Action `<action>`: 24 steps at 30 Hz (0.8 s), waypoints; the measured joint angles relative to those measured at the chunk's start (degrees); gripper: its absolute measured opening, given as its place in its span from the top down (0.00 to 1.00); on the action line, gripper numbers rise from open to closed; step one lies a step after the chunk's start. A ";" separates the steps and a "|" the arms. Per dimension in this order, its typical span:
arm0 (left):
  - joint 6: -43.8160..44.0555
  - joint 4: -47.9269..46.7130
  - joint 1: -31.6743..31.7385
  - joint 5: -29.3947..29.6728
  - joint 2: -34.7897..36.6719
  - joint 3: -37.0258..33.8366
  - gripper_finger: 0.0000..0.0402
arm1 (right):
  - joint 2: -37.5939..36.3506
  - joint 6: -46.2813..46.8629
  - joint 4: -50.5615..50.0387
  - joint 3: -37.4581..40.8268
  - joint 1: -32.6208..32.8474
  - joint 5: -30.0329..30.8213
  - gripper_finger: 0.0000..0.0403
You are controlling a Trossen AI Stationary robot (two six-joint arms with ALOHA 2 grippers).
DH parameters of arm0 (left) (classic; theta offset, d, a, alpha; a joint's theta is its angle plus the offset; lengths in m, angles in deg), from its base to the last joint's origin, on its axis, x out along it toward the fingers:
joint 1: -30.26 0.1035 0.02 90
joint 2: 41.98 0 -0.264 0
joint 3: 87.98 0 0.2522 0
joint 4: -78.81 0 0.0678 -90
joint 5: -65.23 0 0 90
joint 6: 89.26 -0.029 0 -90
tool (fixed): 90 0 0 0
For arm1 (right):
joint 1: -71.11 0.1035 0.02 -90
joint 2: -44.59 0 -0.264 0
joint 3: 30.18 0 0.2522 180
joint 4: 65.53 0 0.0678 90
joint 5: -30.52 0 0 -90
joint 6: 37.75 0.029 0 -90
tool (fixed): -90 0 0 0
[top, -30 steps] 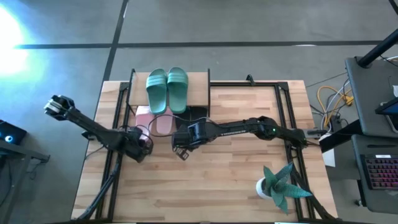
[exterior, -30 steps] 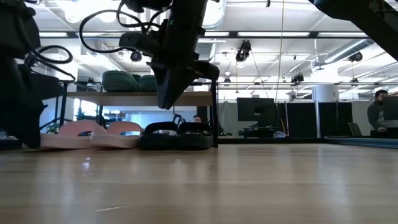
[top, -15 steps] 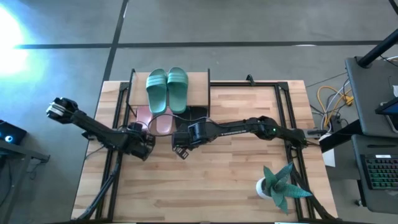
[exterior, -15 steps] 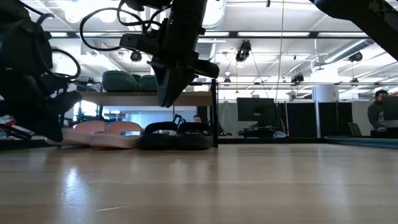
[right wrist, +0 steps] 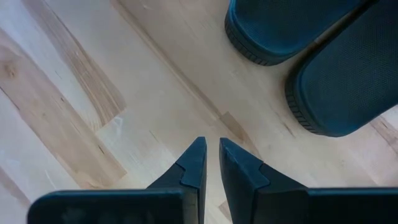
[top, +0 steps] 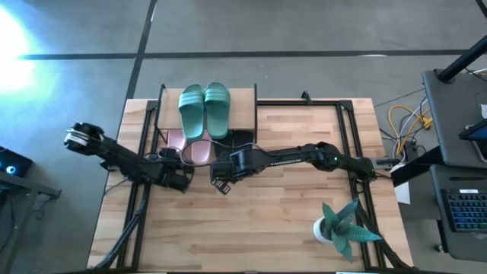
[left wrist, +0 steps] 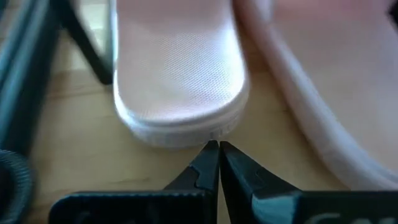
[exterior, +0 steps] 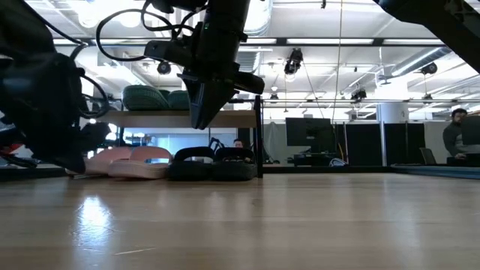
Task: Pick and place slides into the shelf
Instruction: Adjust the slides under the shelf
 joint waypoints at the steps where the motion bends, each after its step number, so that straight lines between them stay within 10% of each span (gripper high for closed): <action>1: -1.02 1.69 0.02 0.26 -0.38 -0.02 1.00 | 0.00 0.00 0.00 0.00 0.00 0.02 0.91; 24: -32.01 23.74 1.42 -6.29 5.39 -0.39 1.00 | -4.10 3.46 -10.40 0.02 1.69 2.76 0.91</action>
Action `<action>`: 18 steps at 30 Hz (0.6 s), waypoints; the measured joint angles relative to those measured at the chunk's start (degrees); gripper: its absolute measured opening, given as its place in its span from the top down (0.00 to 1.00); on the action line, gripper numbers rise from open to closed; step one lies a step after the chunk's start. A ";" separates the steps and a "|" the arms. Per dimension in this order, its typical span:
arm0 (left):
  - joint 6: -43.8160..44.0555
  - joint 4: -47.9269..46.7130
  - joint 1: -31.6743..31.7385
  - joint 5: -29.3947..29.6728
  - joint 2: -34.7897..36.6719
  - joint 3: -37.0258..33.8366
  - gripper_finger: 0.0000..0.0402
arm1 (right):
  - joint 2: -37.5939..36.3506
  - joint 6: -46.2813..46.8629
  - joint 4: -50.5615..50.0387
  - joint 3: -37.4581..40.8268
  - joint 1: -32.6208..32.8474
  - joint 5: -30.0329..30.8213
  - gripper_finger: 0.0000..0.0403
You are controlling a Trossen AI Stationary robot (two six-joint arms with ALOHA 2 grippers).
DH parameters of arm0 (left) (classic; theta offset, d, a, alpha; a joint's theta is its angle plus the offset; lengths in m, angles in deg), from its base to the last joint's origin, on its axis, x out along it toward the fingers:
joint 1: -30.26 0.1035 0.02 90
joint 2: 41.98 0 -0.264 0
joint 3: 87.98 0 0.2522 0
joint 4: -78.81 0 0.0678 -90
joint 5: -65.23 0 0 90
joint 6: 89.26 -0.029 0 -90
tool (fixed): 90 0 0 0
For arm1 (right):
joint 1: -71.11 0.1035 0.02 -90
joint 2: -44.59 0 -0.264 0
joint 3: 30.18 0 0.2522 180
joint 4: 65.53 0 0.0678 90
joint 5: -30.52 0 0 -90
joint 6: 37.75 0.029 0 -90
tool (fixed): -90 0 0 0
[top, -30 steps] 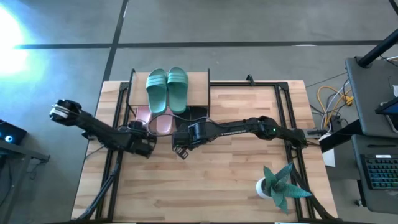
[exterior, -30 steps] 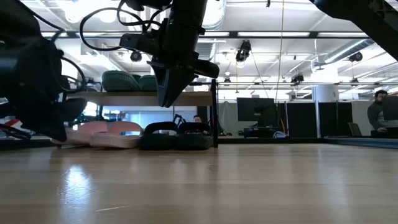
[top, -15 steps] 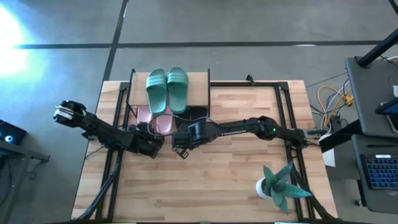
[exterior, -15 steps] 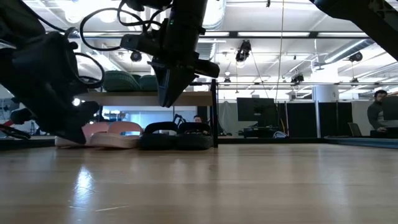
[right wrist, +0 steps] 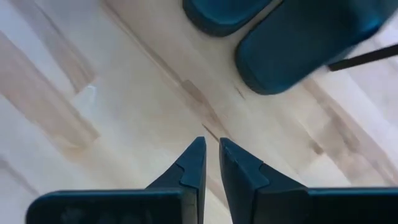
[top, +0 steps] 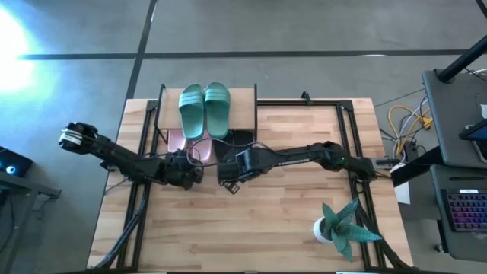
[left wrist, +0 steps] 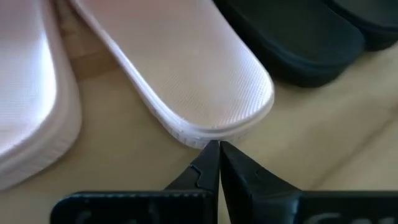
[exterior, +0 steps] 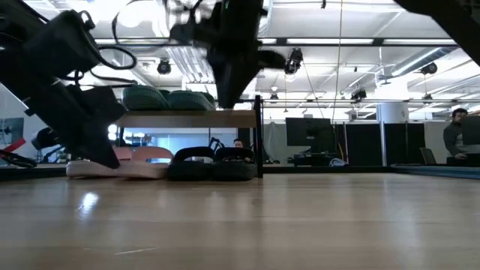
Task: Pick and place slides into the shelf
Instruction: Adjust the slides under the shelf
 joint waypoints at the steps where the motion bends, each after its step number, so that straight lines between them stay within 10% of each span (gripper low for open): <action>1: 0.00 0.31 0.53 0.20 -0.51 0.00 1.00 | -0.88 0.31 -0.56 0.00 0.36 0.81 0.91; 18: -0.33 2.99 6.82 2.03 -5.57 -0.04 1.00 | -11.55 11.82 -13.03 0.67 5.07 12.17 0.91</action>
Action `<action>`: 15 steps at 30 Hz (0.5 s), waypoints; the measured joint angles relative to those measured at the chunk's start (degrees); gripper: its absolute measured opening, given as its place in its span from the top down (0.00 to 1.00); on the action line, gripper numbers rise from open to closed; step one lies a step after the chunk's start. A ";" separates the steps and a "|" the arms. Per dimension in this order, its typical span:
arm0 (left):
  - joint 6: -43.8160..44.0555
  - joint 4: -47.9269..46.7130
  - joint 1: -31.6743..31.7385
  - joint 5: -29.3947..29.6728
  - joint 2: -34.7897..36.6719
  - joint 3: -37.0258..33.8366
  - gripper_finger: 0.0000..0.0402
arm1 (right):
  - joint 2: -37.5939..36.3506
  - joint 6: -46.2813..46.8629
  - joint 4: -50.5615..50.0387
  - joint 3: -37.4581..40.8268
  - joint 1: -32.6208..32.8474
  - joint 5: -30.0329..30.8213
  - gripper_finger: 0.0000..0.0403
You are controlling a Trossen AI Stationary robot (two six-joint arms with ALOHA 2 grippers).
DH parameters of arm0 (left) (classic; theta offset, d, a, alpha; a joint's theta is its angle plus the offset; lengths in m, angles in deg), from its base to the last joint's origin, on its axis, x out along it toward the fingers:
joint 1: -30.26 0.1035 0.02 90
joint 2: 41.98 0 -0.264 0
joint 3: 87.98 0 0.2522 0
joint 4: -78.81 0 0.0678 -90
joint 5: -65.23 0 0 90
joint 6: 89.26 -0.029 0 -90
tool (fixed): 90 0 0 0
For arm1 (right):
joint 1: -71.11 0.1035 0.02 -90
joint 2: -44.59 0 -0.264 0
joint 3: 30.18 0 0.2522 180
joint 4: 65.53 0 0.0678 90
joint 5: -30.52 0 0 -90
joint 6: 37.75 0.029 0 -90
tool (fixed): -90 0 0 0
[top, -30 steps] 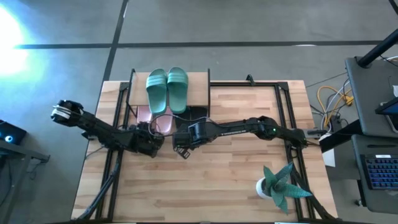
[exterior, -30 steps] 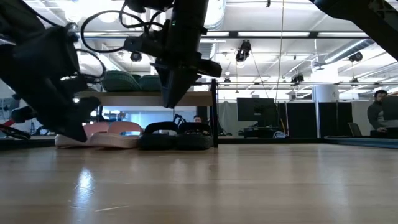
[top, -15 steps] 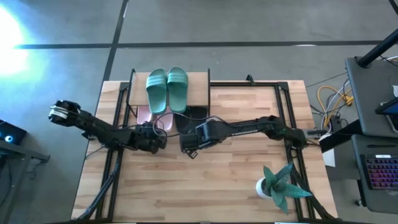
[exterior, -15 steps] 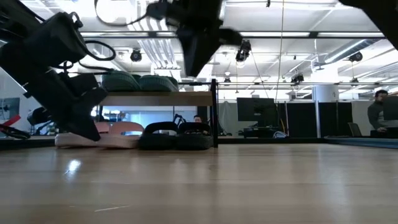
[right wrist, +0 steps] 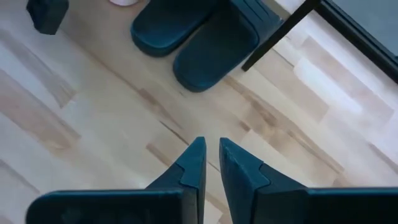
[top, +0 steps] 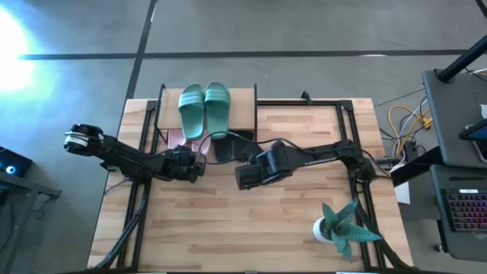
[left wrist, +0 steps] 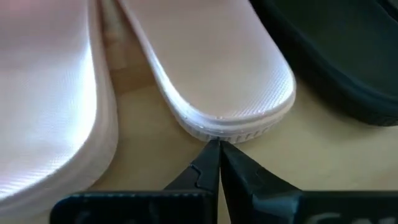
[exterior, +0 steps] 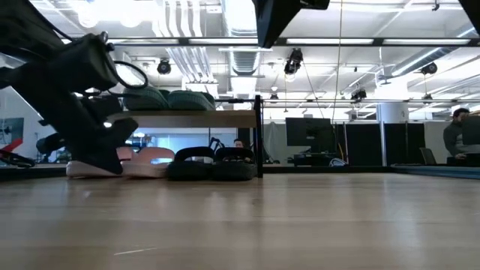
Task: Pick and place slides into the shelf
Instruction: Adjust the slides under the shelf
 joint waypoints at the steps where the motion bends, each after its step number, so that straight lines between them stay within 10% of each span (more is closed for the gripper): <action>1: -0.02 0.39 0.20 -0.86 0.00 -0.03 1.00 | -0.23 -0.02 0.03 0.10 0.06 0.02 0.91; 9: -4.43 13.03 -3.20 -17.68 2.01 0.98 1.00 | -0.68 -0.03 0.01 0.29 1.07 -0.16 0.91; 15: -8.91 26.79 -3.85 -14.99 -0.66 1.22 1.00 | -0.80 -0.08 0.00 0.29 1.24 -0.26 0.91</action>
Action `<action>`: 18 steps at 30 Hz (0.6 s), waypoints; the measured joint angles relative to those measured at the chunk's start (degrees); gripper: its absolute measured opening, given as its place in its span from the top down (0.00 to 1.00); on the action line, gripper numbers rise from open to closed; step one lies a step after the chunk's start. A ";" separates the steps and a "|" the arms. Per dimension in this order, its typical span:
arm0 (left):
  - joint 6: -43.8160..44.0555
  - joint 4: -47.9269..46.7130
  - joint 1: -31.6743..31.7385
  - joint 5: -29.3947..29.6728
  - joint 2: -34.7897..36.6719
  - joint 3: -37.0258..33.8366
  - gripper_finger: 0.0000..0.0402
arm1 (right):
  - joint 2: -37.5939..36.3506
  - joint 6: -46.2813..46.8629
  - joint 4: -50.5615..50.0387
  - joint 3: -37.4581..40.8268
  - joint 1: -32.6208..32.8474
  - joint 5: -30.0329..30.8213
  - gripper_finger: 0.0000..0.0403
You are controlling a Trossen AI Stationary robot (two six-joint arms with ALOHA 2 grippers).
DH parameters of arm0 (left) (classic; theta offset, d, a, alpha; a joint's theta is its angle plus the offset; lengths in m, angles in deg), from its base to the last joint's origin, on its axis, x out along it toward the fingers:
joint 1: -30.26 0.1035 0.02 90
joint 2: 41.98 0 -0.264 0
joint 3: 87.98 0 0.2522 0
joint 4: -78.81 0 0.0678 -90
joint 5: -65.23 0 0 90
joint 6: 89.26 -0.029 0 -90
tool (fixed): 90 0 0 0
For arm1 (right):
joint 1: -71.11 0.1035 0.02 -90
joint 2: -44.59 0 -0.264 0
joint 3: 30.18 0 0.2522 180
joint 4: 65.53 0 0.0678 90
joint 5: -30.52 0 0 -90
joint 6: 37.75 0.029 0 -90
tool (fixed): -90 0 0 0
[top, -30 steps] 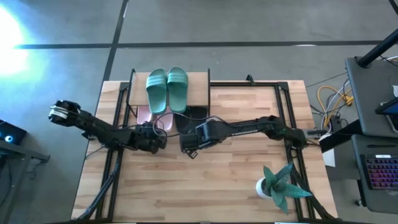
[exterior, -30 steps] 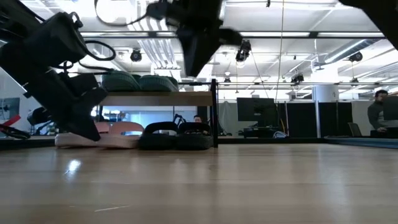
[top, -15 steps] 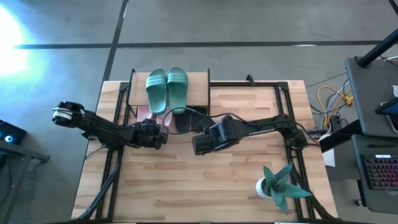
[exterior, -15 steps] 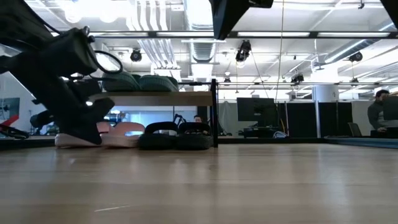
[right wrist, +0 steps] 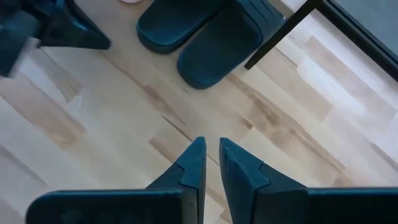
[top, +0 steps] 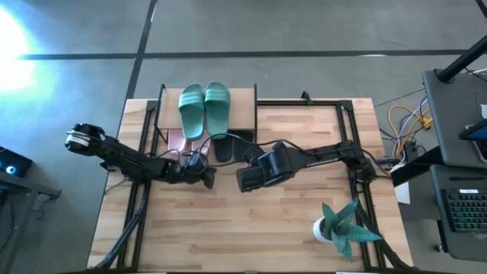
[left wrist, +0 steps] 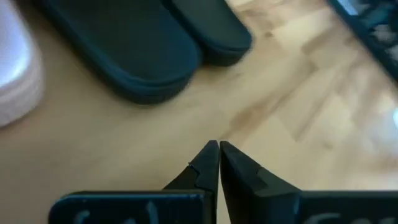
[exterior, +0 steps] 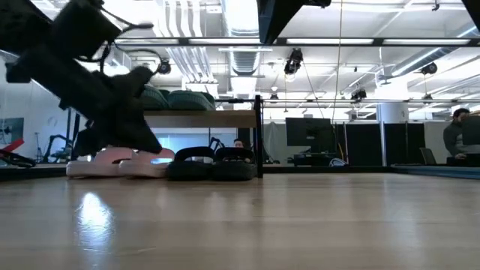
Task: Pick and place slides into the shelf
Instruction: Adjust the slides under the shelf
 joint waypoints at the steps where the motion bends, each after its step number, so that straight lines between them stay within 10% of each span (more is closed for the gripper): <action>1: 0.01 -0.01 0.58 0.22 -1.17 0.27 1.00 | -0.11 -0.01 0.01 0.00 0.02 0.00 0.91; 18: -0.16 14.74 4.42 10.42 -21.14 6.02 1.00 | -1.39 0.70 0.01 0.00 1.46 0.24 0.91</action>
